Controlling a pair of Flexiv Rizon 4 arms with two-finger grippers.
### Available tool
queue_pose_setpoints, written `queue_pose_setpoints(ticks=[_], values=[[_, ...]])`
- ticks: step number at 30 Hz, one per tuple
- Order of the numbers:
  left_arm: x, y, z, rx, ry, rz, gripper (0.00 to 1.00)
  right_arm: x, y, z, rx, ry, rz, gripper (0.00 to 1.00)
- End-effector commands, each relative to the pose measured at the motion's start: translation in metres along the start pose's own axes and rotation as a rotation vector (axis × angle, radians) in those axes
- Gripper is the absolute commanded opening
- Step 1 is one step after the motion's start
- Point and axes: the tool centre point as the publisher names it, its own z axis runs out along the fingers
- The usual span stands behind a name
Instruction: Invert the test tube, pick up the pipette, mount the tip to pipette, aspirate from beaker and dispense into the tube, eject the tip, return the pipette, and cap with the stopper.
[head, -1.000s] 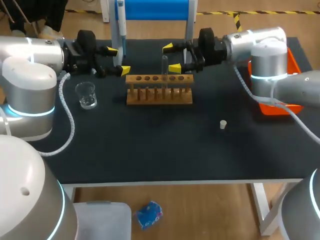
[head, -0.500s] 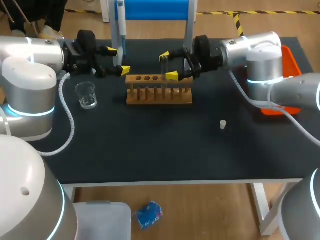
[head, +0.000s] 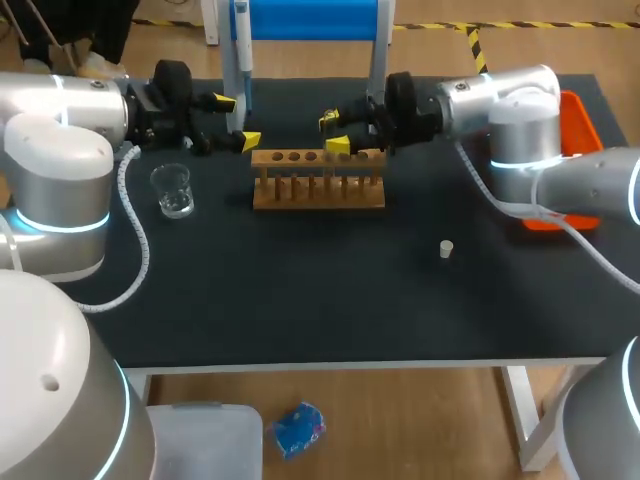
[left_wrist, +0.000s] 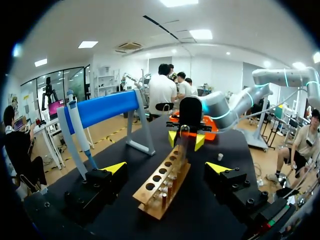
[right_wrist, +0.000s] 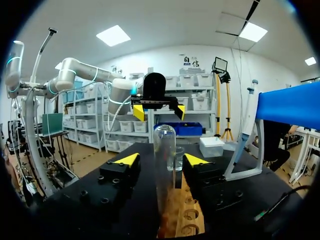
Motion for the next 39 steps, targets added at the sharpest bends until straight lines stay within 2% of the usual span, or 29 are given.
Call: queue_pose_setpoints(ticks=[1,6,8,10,11,13,14,16,25,39], values=[[0.000,0.002,0.001,0.005,-0.002,0.002,1.00,-0.001,-0.003,0.003,-0.011,-0.005,0.002,0.40],[0.000,0.002,0.001,0.005,-0.002,0.002,1.00,-0.001,-0.004,0.005,-0.017,-0.010,0.007,0.37],[0.000,0.002,0.001,0.005,-0.002,0.002,1.00,0.000,-0.004,0.005,-0.020,-0.015,0.009,0.27],[0.000,0.002,0.001,0.005,-0.002,0.002,1.00,0.000,-0.004,0.006,-0.022,-0.018,0.009,0.21],[0.000,0.002,0.001,0.005,-0.002,0.002,1.00,0.000,-0.004,0.006,-0.025,-0.022,0.011,0.14],[0.000,0.002,0.001,0.005,-0.002,0.002,1.00,0.001,-0.004,0.006,-0.029,-0.027,0.012,0.12],[0.000,0.002,0.001,0.005,-0.002,0.002,1.00,0.001,-0.004,0.006,-0.031,-0.030,0.013,0.05],[0.000,0.002,0.001,0.005,-0.002,0.002,1.00,0.001,-0.004,0.006,-0.034,-0.035,0.013,0.00],[0.000,0.002,0.001,0.005,-0.002,0.002,1.00,0.002,-0.002,0.004,-0.036,-0.048,0.009,0.00],[0.000,0.002,0.001,0.005,-0.002,0.002,1.00,-0.001,0.020,-0.005,-0.061,-0.063,0.002,0.00]])
